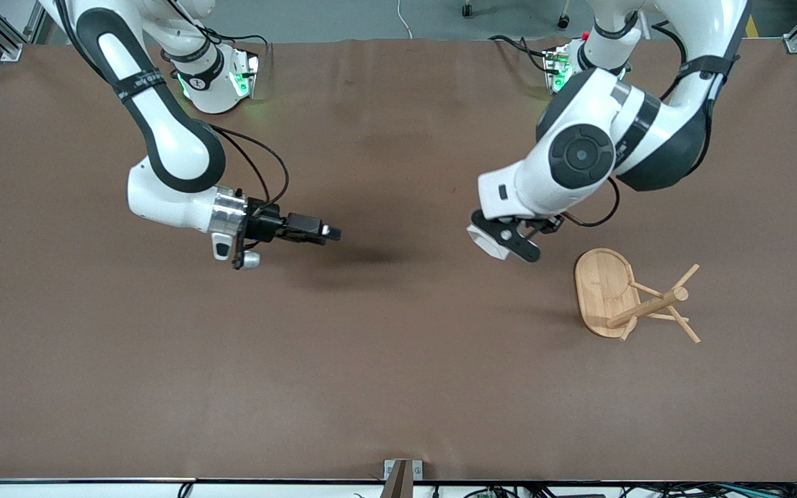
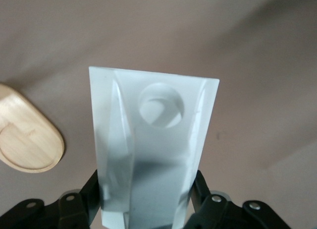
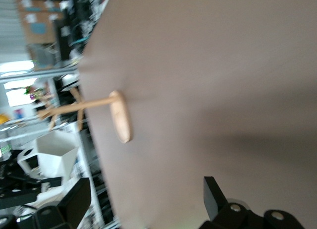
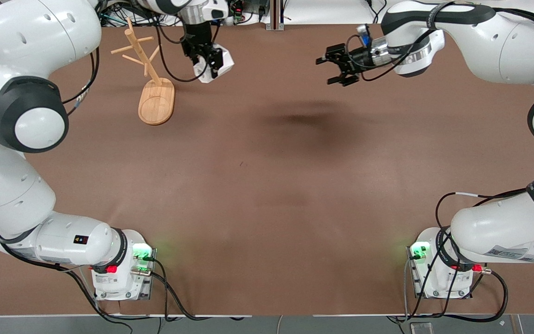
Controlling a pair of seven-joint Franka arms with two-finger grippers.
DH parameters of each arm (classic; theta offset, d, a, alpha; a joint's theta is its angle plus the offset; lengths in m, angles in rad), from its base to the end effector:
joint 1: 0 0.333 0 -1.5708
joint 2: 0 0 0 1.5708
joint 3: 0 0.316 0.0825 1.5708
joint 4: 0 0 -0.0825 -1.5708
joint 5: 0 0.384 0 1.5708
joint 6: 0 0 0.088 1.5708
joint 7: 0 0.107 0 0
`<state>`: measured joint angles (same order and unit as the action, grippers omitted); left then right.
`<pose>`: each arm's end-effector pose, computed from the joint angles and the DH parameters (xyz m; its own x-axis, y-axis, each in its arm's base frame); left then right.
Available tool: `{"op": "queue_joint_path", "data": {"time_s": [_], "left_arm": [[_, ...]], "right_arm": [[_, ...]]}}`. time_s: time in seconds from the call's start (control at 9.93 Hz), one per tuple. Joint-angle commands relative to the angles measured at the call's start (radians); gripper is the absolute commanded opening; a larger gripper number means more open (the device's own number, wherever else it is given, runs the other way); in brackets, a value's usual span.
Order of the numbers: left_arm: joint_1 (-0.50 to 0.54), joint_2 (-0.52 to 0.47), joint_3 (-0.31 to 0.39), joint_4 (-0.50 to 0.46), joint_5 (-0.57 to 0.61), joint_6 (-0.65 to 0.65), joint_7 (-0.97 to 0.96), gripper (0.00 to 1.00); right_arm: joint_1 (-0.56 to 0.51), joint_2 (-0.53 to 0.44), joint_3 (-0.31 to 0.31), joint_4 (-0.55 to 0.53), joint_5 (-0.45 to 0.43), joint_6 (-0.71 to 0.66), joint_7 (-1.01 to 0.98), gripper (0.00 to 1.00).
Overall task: Hang cup on rack
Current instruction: 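Carry the cup to the rack while the right gripper withdraws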
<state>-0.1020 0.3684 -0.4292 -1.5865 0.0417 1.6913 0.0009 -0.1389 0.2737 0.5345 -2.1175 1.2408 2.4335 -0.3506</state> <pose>0.5617 -0.2908 0.4224 0.8317 -0.5066 -0.2273 -0.4946 -0.8620 0.1113 0.5386 0.2208 0.3103 0.9713 -0.2084 -0.1146 -0.2153 -0.5656 -0.7961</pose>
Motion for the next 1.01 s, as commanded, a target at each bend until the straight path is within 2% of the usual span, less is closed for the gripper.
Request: {"op": "queue_joint_path", "data": {"time_s": [0.0,0.2,0.3,0.6,0.7,0.91], "left_arm": [[0.181,-0.046,-0.019,-0.127,0.0,0.059,0.016,0.0],[0.249,-0.052,-0.026,-0.17,-0.02,0.117,0.079,0.0],[0.293,-0.052,-0.034,-0.17,-0.061,0.134,0.118,0.0],[0.323,-0.046,-0.031,-0.142,-0.107,0.194,0.166,0.0],[0.324,-0.045,-0.025,-0.144,-0.111,0.194,0.178,0.0],[0.356,-0.043,-0.017,-0.148,-0.12,0.194,0.247,0.0]], "right_arm": [[-0.001,-0.057,-0.1,-0.061,-0.161,0.012,0.027,1.0],[-0.001,-0.057,-0.186,-0.058,-0.443,0.01,0.028,1.0],[-0.001,-0.06,-0.238,-0.056,-0.549,0.003,0.03,1.0],[-0.001,-0.125,-0.332,-0.056,-0.688,-0.017,0.042,1.0],[-0.002,-0.136,-0.382,-0.049,-0.768,-0.039,0.095,1.0],[-0.002,-0.169,-0.427,0.014,-0.964,-0.136,0.227,1.0]]}}
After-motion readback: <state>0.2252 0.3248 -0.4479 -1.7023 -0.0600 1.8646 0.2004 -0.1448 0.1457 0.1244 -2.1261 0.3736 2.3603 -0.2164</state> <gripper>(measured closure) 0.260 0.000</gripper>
